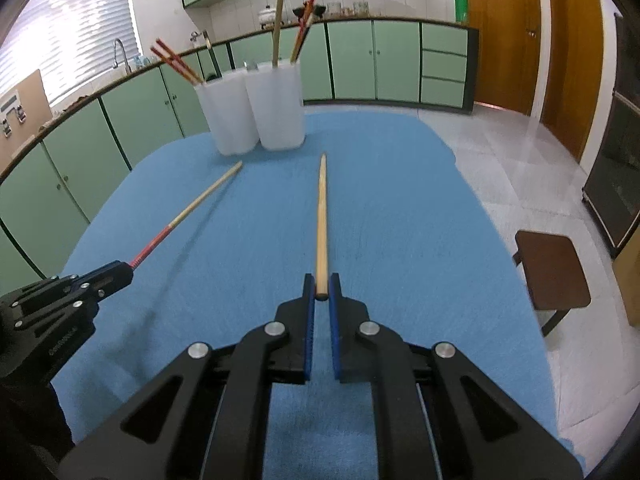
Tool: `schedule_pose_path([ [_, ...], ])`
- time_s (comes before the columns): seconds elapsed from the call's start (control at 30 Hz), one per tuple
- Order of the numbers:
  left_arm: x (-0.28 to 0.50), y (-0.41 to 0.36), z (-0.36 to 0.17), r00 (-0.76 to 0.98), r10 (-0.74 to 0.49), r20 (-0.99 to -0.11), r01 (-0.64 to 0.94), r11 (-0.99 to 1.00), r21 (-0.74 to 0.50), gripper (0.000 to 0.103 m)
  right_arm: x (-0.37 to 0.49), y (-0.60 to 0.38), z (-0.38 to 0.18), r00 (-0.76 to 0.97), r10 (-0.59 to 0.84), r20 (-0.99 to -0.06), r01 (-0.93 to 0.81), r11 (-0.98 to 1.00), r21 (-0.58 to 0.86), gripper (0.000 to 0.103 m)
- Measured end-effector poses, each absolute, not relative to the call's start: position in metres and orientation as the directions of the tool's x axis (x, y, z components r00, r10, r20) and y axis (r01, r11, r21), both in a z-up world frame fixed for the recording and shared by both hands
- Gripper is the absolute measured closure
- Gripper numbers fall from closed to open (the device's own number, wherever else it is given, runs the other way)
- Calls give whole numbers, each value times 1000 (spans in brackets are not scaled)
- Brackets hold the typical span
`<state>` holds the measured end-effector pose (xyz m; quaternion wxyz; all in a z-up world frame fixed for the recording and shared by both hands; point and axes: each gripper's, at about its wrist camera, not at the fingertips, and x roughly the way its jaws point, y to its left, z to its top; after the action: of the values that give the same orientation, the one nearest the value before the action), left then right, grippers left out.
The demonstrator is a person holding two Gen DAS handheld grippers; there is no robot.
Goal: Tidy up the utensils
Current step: 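Carry both chopsticks into the white holder and open both tools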
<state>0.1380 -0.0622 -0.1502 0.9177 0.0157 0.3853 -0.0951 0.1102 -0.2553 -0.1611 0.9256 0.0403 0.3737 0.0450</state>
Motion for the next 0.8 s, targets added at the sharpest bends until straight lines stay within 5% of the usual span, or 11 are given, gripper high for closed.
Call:
schedule_pose_path([
  [0.8,156,-39,-17,836,-262,-482,253,964,-85,97,140,-264,-14,841,234,-488,-181,971,154,97],
])
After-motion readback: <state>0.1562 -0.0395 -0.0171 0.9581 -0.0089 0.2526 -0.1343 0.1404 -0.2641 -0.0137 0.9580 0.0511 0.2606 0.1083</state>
